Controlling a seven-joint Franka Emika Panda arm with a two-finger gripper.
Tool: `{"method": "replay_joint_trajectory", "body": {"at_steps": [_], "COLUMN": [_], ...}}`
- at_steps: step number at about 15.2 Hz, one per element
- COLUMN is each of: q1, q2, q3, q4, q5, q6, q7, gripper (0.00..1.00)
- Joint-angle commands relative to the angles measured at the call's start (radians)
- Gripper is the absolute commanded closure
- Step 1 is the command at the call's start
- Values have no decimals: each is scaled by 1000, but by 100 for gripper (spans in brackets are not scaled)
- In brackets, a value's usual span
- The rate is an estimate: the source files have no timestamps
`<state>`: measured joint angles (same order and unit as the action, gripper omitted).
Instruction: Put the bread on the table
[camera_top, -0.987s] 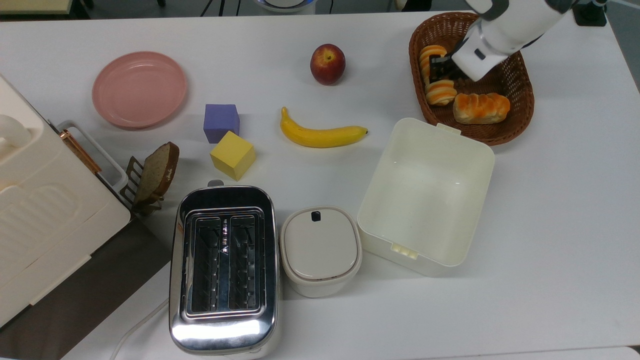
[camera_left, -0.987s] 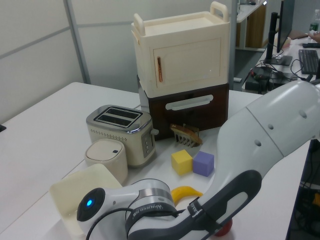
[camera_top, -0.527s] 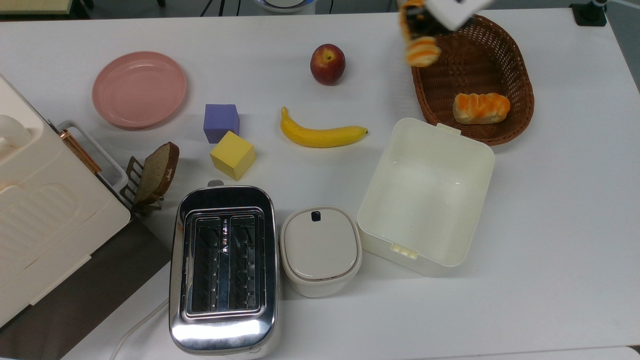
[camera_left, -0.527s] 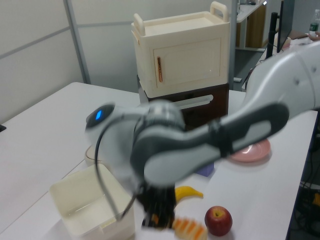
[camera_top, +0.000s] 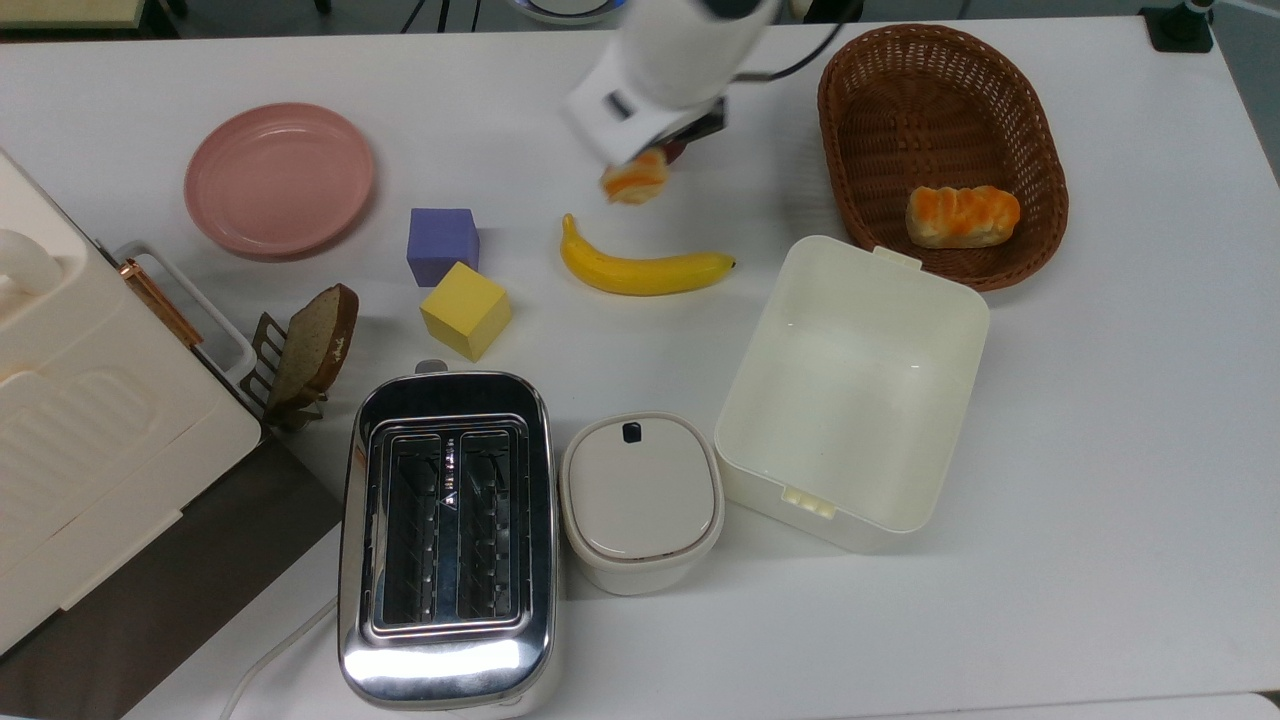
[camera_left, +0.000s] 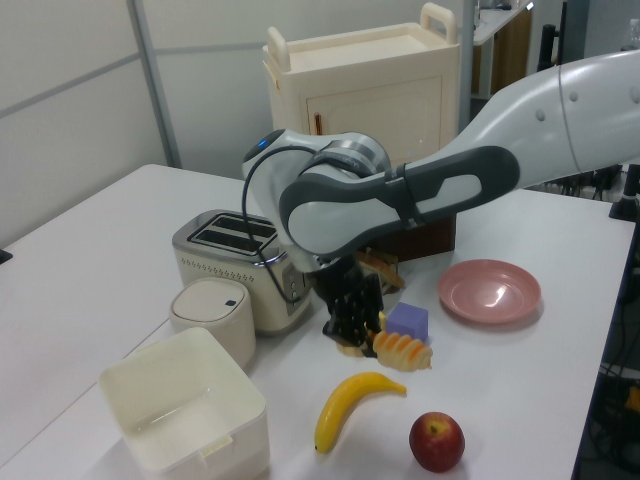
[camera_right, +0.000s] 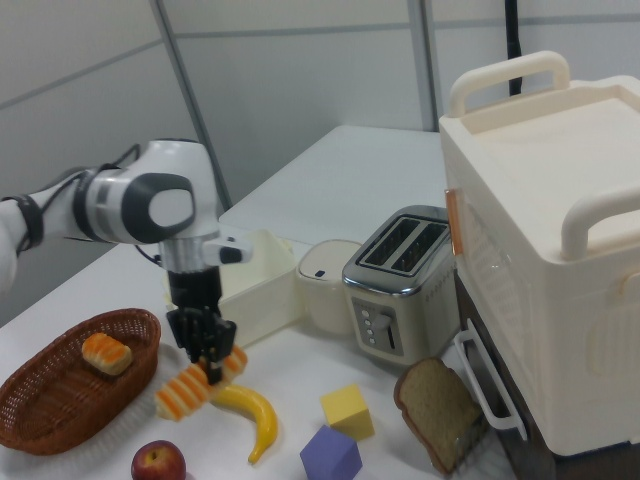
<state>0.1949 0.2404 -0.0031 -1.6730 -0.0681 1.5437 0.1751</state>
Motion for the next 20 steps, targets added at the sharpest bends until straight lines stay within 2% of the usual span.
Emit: {"method": "replay_joint_trajectory", "body": {"at_steps": [1, 5, 7, 8, 9, 11, 16, 20], "q1": [3, 0, -17, -44, -102, -175, -183, -180], "q2": [-18, -32, -56, -75, -111, -150, -168, -182], "q3": [-20, -54, -92, -97, -95, -90, -103, -101], "q4": [-8, -2, 1, 1, 1, 56, 124, 125], "q5": [-25, -27, -27, -22, -9, 26, 73, 80], "q6": [23, 6, -4, -5, -4, -17, -65, -70], "q7": [-12, -12, -54, -106, -156, -151, -144, -144], "gripper": [0, 0, 0, 0, 0, 0, 0, 0]}}
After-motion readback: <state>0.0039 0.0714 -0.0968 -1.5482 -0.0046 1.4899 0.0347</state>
